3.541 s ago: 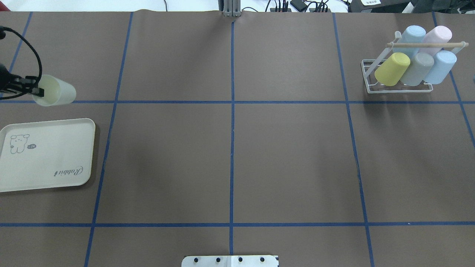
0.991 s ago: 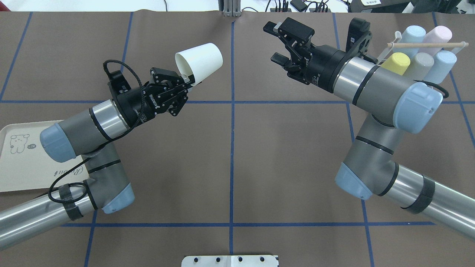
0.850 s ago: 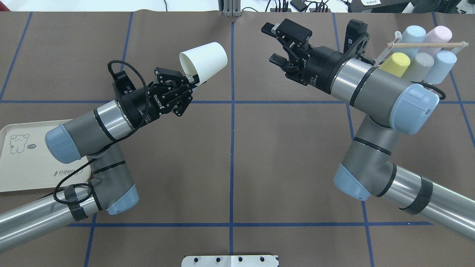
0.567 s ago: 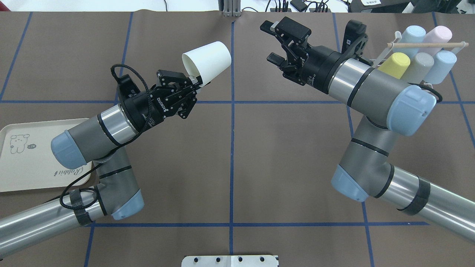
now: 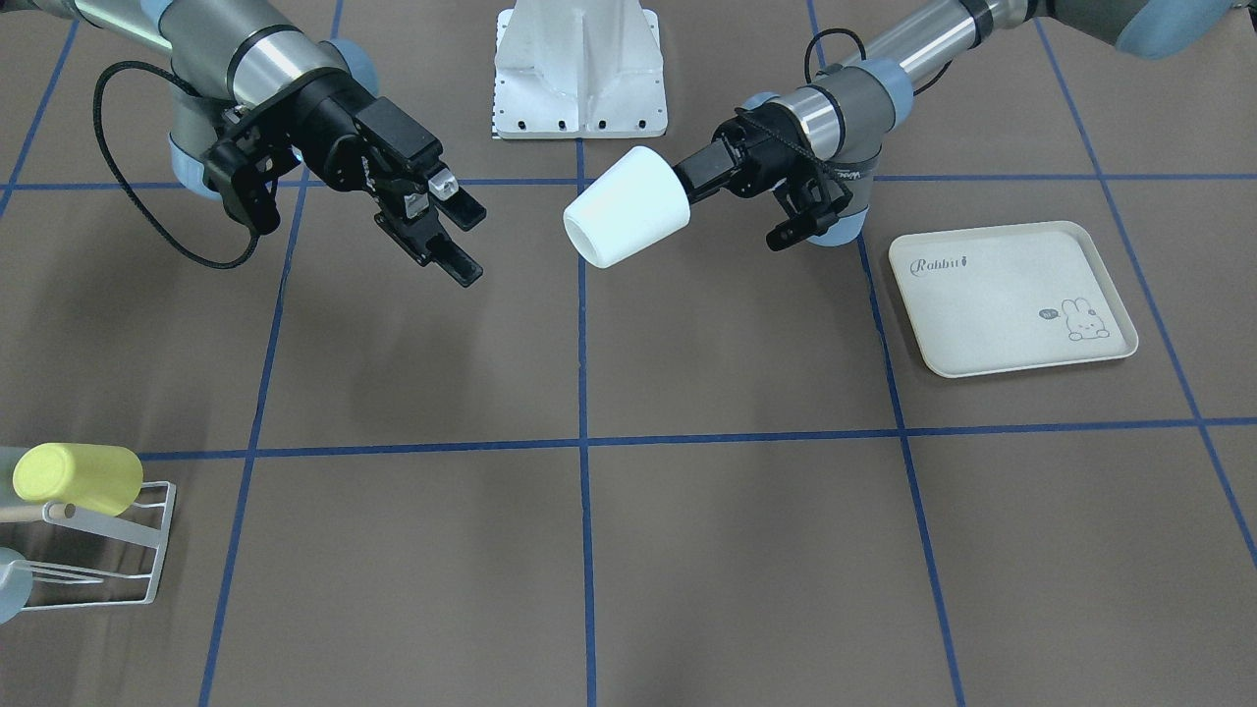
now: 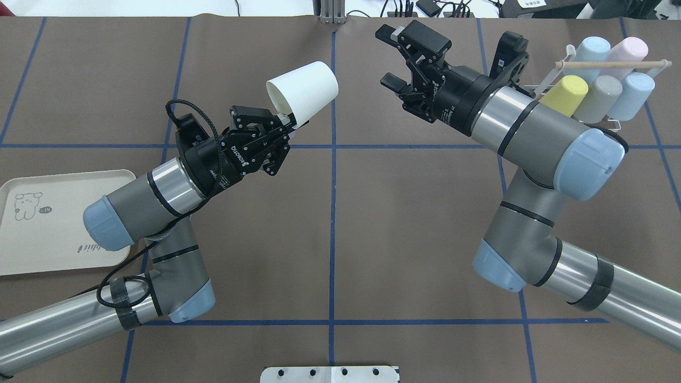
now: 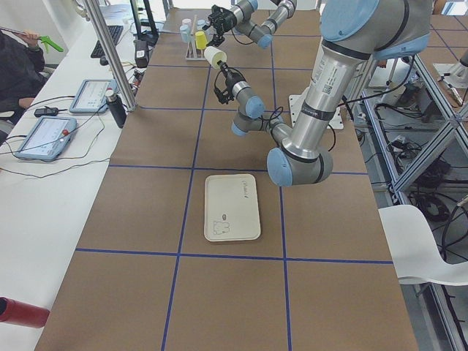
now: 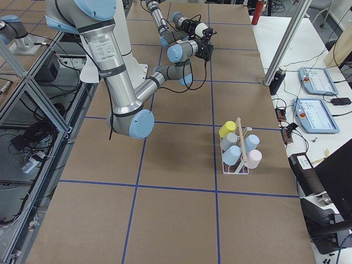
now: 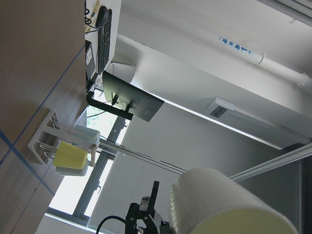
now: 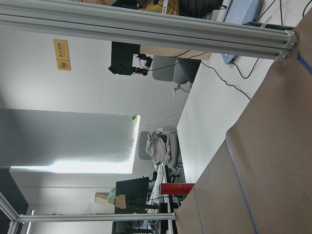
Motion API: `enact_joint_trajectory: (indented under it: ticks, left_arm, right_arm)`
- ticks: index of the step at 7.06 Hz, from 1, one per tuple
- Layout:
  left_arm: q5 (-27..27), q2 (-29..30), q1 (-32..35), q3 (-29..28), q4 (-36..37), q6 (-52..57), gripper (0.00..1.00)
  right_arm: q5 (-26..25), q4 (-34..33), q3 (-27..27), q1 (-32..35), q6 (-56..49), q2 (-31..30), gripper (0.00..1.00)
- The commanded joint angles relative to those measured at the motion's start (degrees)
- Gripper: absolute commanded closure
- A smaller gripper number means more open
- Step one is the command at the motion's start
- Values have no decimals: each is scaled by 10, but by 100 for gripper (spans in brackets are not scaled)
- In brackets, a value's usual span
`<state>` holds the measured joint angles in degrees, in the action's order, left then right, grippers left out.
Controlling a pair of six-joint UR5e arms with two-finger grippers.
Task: Transfer IKEA cup to right arm and place on rack
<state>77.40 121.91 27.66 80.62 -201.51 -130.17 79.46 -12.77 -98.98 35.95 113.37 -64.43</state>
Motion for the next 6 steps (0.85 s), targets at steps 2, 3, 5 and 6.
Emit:
enact_joint_trajectory:
  ticks: [2, 3, 5, 6]
  left_arm:
    - [-7, 29, -1, -26, 0, 0, 100]
    - [-7, 39, -1, -38, 0, 1, 100]
    - [-8, 56, -1, -48, 0, 1, 100]
    - [-8, 64, -1, -52, 1, 1, 100]
  right_arm:
    - [-27, 2, 1, -24, 0, 0, 0]
    - [-30, 2, 1, -28, 0, 1, 0]
    - [-30, 2, 1, -29, 0, 1, 0]
    - [-30, 2, 2, -30, 0, 0, 0]
